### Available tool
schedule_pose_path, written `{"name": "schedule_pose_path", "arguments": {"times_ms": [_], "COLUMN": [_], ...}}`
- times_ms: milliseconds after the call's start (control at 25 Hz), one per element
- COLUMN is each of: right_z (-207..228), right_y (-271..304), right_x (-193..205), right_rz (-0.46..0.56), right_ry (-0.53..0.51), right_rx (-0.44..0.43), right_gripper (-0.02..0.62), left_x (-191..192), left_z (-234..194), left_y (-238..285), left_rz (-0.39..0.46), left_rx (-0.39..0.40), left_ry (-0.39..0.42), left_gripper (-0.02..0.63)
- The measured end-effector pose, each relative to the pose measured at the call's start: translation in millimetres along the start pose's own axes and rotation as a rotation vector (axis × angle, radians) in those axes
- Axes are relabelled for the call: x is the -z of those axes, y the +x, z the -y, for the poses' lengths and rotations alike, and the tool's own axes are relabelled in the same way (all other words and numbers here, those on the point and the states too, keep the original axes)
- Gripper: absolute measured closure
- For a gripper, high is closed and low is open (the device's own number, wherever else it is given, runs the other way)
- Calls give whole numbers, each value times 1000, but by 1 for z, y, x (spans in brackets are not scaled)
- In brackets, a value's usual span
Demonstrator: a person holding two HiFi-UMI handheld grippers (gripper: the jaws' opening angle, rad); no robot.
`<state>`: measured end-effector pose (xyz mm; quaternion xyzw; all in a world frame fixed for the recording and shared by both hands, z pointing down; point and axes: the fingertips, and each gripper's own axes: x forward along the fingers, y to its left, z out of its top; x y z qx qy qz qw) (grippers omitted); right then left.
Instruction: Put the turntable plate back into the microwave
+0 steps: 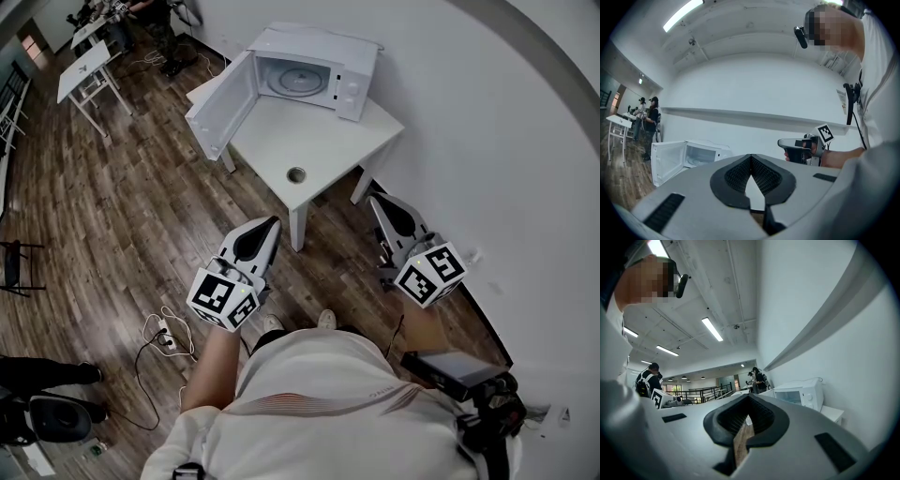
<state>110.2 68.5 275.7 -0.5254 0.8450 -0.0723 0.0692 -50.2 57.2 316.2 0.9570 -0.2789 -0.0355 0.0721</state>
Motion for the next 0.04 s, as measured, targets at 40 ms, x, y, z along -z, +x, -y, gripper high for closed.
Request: {"name": "schedule_pose_path", "arguments": {"times_ms": [40], "right_z": [-1], "right_y": [1], "right_x": [0], "right_rz": [-1], "right_ry": [0], "right_rx": [-1], "right_gripper": [591], "left_x": [0], "left_z": [-1], "left_y": [-1], "left_rz": [1], "left_rx": [-2], "left_ry": [0], "left_gripper": [595]}}
